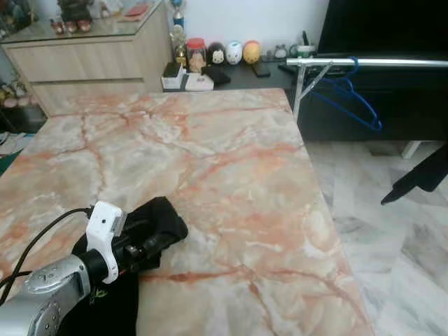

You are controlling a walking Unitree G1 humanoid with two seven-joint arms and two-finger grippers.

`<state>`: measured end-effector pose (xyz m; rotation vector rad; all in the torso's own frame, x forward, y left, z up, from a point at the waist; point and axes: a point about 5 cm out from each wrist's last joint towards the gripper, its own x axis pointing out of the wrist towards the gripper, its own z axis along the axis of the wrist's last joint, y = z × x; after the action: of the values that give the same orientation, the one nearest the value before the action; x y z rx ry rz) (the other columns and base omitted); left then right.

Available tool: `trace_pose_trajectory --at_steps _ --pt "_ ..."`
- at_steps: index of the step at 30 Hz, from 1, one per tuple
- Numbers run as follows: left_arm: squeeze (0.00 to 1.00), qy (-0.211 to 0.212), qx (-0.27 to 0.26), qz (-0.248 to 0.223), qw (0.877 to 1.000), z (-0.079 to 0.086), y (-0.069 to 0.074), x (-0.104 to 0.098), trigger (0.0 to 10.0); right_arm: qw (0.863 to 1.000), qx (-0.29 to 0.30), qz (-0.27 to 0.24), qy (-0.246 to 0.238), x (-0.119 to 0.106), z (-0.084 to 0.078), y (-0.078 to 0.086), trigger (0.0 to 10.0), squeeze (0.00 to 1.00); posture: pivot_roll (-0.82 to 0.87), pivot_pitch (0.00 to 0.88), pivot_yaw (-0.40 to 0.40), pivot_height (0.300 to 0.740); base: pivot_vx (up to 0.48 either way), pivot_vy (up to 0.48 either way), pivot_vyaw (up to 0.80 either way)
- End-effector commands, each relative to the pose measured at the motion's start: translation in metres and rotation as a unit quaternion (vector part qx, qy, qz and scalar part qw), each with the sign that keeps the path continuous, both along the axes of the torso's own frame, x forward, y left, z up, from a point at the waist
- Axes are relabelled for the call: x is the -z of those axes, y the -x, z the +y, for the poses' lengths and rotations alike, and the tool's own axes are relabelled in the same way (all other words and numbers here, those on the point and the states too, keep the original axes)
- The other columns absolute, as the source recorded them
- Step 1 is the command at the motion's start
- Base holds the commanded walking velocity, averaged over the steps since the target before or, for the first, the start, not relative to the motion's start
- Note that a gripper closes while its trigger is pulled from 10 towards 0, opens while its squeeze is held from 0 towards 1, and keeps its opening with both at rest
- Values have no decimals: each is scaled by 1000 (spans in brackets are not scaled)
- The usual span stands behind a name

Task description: Hang hanger

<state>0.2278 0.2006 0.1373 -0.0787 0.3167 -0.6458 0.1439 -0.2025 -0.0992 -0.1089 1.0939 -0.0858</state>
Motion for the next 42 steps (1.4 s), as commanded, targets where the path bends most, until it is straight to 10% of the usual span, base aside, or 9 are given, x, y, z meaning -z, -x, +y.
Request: trace_pose_trajectory --at_steps 1,42 --pt "0 -4 -1 -8 1000 2 2 -5 10000 1000 -3 2 -4 1 2 1 10000 0 93 0 43 740 -255 0 0" --pt "0 9 3 -11 1000 -6 2 -5 10000 1000 -6 3 0 0 0 1 10000 0 86 0 36 740 -247 0 0"
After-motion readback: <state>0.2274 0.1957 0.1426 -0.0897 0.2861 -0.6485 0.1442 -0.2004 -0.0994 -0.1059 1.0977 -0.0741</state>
